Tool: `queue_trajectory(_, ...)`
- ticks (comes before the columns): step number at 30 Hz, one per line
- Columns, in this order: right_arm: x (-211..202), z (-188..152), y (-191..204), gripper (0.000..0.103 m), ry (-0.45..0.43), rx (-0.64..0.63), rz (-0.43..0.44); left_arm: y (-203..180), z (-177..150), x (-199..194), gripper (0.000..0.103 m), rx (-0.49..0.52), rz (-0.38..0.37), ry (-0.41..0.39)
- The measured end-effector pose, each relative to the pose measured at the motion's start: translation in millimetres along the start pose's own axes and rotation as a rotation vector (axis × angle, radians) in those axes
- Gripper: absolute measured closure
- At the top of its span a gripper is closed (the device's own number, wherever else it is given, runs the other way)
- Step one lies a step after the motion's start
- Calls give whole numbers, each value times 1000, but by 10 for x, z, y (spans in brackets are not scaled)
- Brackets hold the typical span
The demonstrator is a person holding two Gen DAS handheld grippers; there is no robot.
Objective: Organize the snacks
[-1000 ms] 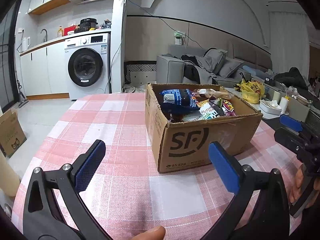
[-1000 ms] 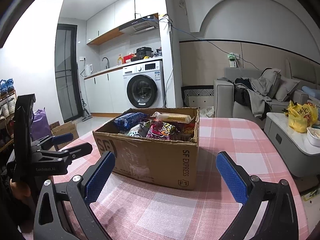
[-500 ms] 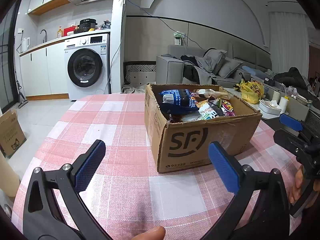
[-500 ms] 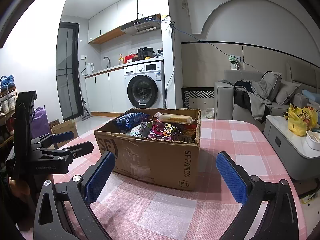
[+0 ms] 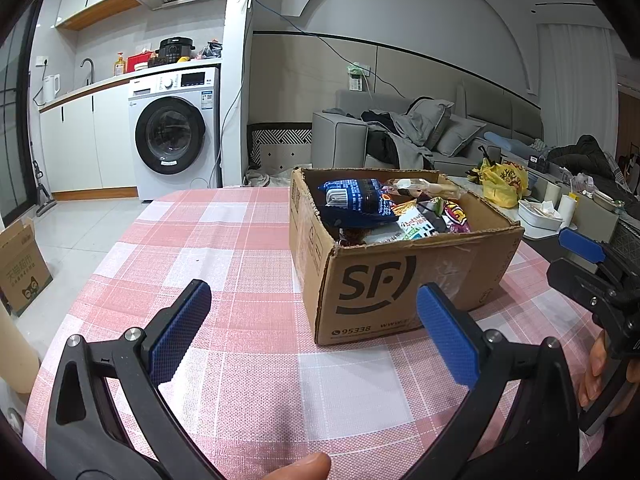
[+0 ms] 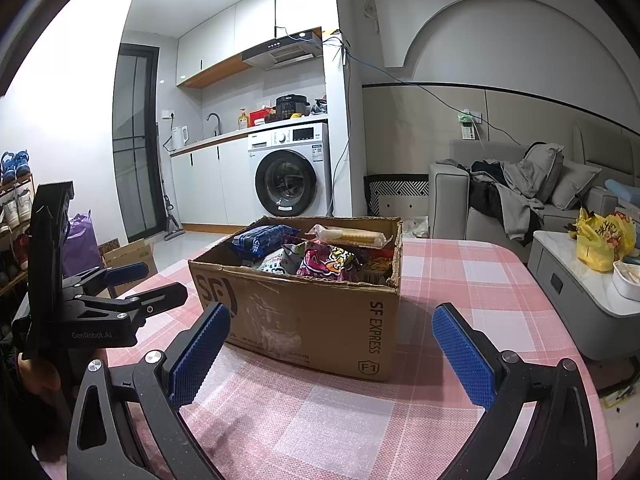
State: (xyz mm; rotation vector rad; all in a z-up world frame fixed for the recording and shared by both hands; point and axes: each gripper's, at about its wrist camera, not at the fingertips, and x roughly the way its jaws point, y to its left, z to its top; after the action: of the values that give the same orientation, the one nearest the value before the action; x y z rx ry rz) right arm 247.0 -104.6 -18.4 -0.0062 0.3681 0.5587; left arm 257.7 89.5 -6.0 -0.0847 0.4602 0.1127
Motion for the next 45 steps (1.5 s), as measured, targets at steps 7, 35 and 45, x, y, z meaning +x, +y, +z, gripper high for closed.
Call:
queue_trajectory(7,-2,-2,0,0,-1,-1,1,-1,-7,3,0,0,0,0)
queue_trajectory(35,11,-3,2,0,1,0,2,-56,-43,28,0,4,-7,-16)
queue_trajectory(45,9,-5,3,0,0,-3,2,-59,-46,26,0,4,-9,-17)
